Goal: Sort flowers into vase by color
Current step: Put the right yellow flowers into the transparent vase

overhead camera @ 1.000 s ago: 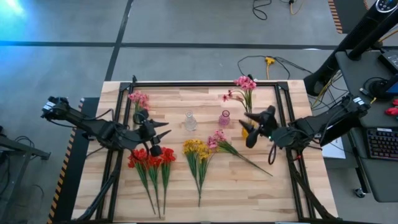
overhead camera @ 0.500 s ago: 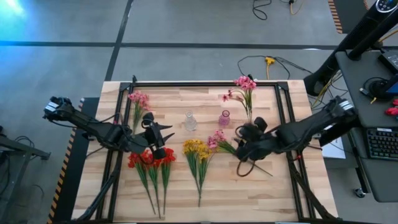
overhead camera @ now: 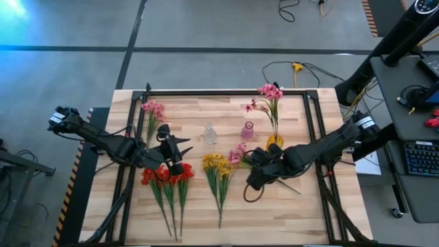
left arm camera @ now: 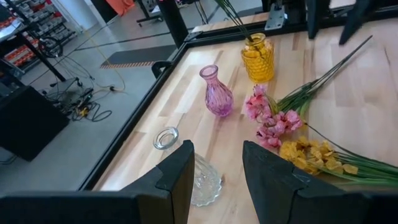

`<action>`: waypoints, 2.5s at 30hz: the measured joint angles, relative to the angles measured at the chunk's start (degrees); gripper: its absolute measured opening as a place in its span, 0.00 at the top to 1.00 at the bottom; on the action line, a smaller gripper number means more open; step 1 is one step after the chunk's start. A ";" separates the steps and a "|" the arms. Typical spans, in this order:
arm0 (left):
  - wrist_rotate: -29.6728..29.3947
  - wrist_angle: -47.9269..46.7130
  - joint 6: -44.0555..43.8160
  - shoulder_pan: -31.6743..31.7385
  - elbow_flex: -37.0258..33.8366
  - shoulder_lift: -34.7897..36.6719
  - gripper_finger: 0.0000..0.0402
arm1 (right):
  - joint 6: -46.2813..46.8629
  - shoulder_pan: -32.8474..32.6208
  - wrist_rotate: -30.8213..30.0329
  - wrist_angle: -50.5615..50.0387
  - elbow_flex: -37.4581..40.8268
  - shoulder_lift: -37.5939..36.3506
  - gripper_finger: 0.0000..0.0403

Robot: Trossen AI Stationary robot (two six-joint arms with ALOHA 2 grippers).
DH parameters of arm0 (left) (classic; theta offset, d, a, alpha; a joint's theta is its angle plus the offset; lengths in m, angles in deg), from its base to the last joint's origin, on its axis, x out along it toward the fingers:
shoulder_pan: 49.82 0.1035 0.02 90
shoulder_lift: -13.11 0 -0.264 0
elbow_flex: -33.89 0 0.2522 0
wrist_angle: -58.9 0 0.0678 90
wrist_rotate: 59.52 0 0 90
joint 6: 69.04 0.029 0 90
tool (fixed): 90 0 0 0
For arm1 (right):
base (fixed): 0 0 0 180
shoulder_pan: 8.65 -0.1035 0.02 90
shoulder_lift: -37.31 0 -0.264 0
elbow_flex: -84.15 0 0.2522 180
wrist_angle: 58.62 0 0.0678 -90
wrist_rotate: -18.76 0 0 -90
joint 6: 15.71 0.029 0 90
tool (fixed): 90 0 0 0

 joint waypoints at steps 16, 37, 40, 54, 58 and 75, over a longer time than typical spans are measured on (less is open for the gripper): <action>11.73 -2.59 -5.22 -0.14 0.04 0.48 0.70 | 12.62 -0.42 3.72 10.94 -9.36 16.51 0.50; 12.05 -3.62 -8.66 -1.03 0.04 0.69 0.70 | 19.72 2.08 3.97 10.33 -19.08 32.95 0.20; 12.07 -3.62 -9.63 -1.03 0.04 0.71 0.70 | 19.70 2.49 3.91 11.35 -19.10 33.96 0.23; 12.09 -3.62 -10.80 -1.11 0.04 0.52 0.70 | 18.33 2.85 1.68 11.65 -19.12 35.02 0.78; 12.09 -3.63 -10.97 -1.11 0.04 0.52 0.70 | 17.85 2.80 -0.17 11.25 -19.10 34.69 0.94; 12.04 0.00 -7.24 -2.59 -0.09 0.49 0.70 | 12.23 -2.49 -15.30 4.50 -18.89 19.87 0.97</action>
